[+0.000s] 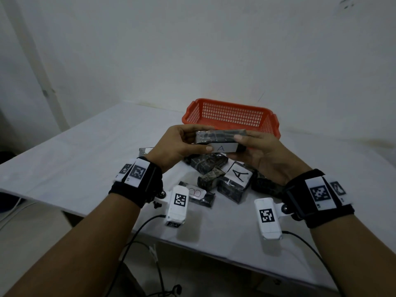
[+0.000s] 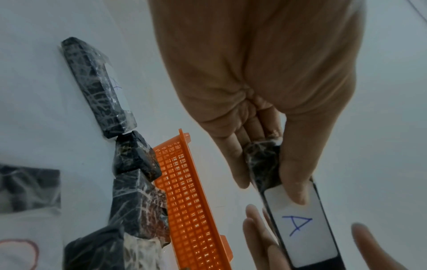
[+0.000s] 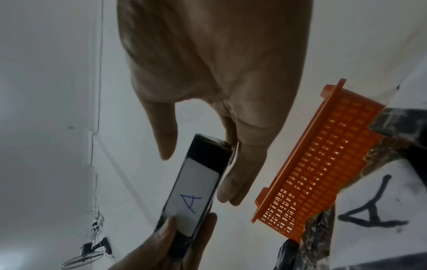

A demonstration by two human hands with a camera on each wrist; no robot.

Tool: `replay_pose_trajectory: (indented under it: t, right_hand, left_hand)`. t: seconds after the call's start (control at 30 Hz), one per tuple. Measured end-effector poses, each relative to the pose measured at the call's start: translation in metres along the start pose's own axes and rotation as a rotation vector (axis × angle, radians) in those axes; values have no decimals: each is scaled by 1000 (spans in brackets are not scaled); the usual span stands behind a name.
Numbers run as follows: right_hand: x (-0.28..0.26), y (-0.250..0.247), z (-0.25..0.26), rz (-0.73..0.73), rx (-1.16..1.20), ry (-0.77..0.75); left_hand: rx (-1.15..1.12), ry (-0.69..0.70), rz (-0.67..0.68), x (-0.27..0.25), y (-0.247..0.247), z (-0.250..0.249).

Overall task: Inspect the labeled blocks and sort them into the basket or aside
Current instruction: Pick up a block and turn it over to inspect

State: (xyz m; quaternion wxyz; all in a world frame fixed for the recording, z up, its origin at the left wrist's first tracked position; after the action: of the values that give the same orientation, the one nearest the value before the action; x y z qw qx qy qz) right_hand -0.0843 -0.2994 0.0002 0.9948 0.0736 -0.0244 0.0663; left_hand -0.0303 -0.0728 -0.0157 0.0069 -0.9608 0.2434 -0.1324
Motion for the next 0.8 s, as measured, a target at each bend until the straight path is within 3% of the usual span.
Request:
replay_pose_trajectory:
  t: [0.23,0.47,0.8]
  right_hand:
    - [-3,2,1,-74,-28,-3]
    - [-4,3,1,-108,-45,-3]
    - [-3,7,-4,-127,-72,-19]
  left_hand:
    - [-80,-99,68,0,8,-3]
    - [-43,-57,-32,3,11,1]
    - [15,-74,13,3,12,0]
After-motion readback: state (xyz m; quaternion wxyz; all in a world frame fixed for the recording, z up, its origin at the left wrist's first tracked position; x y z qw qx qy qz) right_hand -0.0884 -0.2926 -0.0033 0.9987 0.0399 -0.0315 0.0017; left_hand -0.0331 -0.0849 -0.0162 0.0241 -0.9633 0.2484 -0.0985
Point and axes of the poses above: each hand's wrist, its own x-axis towards the middle knuckle, its own y-axis out of the palm, z = x × y, the point moved 1 cm from there along x, towards the middle knuckle, and after that the axes turned 1 degree about x, right-handed, at the moved point
